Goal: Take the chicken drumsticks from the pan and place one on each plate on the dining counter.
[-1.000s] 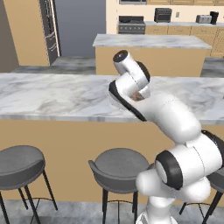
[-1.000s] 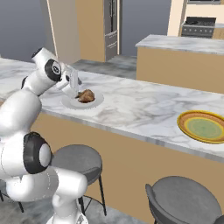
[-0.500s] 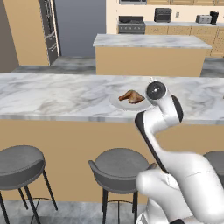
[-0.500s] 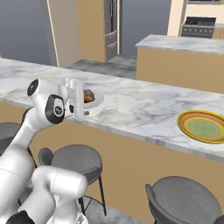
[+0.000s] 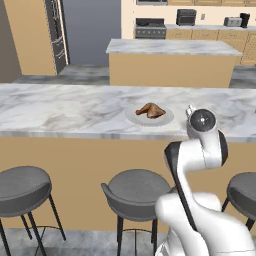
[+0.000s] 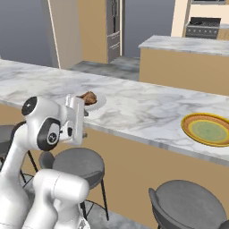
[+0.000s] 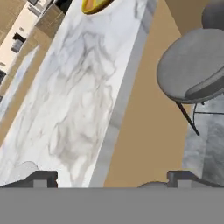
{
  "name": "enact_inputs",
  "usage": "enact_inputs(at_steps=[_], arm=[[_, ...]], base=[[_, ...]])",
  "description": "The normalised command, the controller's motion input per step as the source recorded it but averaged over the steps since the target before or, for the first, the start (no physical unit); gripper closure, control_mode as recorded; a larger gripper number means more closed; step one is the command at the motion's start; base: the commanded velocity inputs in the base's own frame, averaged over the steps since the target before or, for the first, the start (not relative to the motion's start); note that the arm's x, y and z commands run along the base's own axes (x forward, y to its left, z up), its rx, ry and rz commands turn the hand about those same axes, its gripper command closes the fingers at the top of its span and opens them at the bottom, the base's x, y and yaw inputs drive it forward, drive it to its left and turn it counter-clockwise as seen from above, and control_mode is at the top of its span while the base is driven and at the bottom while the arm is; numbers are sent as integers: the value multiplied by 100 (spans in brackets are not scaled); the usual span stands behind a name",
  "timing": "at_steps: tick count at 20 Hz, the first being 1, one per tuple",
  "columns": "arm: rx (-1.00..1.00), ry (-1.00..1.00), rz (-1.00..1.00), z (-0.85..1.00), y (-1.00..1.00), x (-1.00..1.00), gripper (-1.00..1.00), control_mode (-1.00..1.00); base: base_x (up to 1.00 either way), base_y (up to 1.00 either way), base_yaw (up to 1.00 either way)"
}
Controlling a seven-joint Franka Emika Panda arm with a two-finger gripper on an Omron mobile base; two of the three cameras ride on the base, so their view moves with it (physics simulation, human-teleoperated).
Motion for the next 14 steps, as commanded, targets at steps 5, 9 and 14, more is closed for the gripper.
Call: enact_inputs(at_steps=[5,9,14], arm=[[15,60,0,-18,0,0,-100,-100],[9,46,0,-27,0,0,-100,-100],[0,0,0,0,0,0,-100,100]], base=[[0,0,0],[0,0,0],[-47,0,0]])
